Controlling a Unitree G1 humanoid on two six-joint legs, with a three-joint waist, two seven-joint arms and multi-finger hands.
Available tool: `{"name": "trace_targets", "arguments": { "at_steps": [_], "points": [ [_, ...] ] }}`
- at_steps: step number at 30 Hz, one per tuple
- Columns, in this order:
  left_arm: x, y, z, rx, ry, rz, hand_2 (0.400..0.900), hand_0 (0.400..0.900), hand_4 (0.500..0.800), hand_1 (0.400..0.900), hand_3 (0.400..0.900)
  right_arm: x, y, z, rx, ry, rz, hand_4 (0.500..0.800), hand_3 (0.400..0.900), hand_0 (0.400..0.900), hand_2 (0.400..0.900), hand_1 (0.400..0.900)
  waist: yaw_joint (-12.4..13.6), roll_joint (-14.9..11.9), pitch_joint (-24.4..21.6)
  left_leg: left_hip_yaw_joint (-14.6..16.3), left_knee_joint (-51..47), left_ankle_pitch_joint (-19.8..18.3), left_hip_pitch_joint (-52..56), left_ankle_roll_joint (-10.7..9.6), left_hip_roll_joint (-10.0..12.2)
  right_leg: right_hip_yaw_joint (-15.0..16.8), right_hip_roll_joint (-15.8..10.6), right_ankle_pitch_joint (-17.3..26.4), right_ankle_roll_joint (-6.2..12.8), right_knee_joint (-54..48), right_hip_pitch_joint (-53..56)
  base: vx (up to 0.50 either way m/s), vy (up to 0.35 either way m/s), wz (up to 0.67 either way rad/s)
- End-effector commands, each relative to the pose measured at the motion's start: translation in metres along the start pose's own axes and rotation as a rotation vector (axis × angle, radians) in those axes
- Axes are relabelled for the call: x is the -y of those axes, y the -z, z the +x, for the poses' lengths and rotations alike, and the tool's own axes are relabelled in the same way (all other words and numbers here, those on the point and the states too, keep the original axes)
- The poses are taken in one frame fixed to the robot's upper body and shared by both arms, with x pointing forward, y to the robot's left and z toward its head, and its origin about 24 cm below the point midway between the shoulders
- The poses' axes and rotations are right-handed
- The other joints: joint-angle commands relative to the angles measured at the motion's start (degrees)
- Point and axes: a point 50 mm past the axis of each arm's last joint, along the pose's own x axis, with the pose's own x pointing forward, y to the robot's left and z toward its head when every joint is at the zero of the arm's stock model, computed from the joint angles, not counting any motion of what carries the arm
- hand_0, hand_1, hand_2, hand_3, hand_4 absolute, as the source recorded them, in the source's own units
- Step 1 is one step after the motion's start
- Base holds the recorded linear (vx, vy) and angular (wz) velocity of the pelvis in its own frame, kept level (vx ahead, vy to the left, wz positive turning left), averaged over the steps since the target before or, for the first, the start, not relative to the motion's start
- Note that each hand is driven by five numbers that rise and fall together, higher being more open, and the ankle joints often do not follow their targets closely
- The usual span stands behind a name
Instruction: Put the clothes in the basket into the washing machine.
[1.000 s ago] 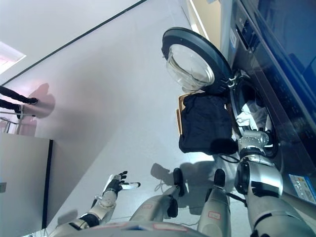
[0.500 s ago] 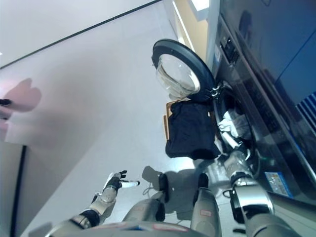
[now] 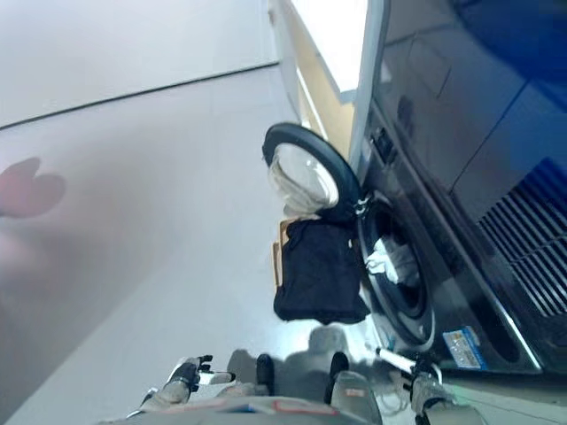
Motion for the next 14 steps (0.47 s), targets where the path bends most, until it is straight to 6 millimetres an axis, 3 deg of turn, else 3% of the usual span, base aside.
{"name": "trace_targets", "arguments": {
  "at_steps": [1, 4, 9, 14],
  "points": [
    [-0.029, 0.025, -0.001, -0.103, -0.087, -0.026, 0.900, 0.900, 0.800, 0.900, 0.900, 0.018, 0.013, -0.001, -0.020, 0.093, -0.235, 0.800, 0.900, 0.900, 0.900, 0.900, -1.19, -2.98, -2.28, -0.94, -1.93, 0.89, 0.02, -1.18, 0.74, 0.99, -2.54, 6.82, 5.33, -10.47, 7.17, 0.04, -0.019, -0.14],
    [-0.032, 0.037, -0.003, -0.146, -0.099, -0.045, 0.900, 0.900, 0.800, 0.900, 0.900, 0.015, 0.033, -0.004, -0.042, 0.081, -0.415, 0.800, 0.900, 0.900, 0.900, 0.900, -1.74, -3.89, -3.27, -0.62, -3.23, 1.00, 1.63, -1.29, 0.85, 1.12, -2.61, 6.62, 5.65, -10.60, 8.41, 0.02, -0.020, -0.11],
    [-0.026, 0.042, -0.004, -0.169, -0.058, -0.047, 0.900, 0.900, 0.800, 0.900, 0.900, 0.015, 0.069, -0.010, -0.154, 0.053, -0.387, 0.800, 0.900, 0.900, 0.900, 0.900, -3.35, -4.18, -3.82, 0.39, -3.75, 0.56, 3.77, -1.14, 0.97, 1.51, -2.90, 6.15, 6.03, -9.67, 9.78, 0.02, -0.017, -0.15],
    [-0.026, 0.042, -0.004, -0.173, -0.033, -0.023, 0.900, 0.900, 0.800, 0.900, 0.900, 0.013, 0.068, -0.010, -0.156, 0.042, -0.401, 0.800, 0.900, 0.900, 0.900, 0.900, -4.03, -4.09, -4.57, 1.09, -3.75, -0.38, 5.80, -0.89, 0.75, 2.04, -3.30, 5.78, 6.31, -9.73, 11.38, 0.03, -0.010, -0.09]
  ]
}}
